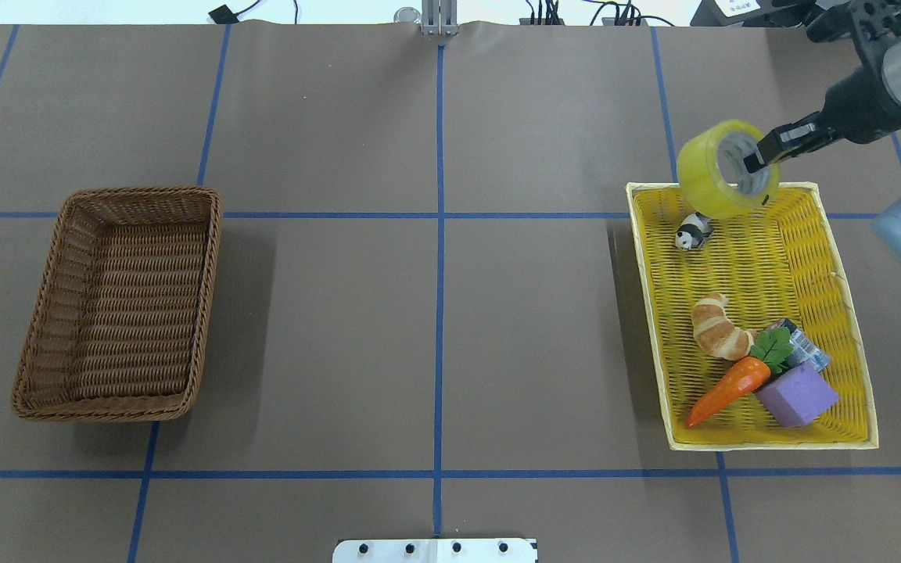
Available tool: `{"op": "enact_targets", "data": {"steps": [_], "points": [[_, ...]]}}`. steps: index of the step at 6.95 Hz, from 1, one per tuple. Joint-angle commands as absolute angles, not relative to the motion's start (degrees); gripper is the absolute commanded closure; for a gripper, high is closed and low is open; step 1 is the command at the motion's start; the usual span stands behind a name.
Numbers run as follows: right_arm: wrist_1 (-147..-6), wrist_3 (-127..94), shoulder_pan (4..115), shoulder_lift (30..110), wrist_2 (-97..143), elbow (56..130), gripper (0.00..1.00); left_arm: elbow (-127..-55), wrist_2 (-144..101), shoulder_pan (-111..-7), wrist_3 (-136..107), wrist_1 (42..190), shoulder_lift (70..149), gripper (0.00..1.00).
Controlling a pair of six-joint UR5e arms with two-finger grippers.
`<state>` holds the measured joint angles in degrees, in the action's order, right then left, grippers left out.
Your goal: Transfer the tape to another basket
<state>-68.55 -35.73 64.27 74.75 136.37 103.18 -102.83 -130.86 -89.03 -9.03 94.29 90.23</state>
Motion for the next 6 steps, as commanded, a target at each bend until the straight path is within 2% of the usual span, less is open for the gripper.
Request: {"op": "enact_targets", "data": {"steps": [1, 4, 6], "points": [[-54.56, -58.36, 61.19, 71.37, 135.8, 103.27, 1.0, -101.7, -133.74, -87.38, -27.73, 112.21, 90.88, 0.02], [-34.09, -81.74, 53.47, 71.19, 127.83, 103.36, 1.0, -99.33, -134.38, -78.34, -65.09, 143.79, 91.49, 0.02], [-22.56, -93.99, 46.35, 71.19, 120.44, 103.53, 1.0, -96.87, -133.95, -72.36, -91.09, 162.15, 95.78, 0.02]]}}
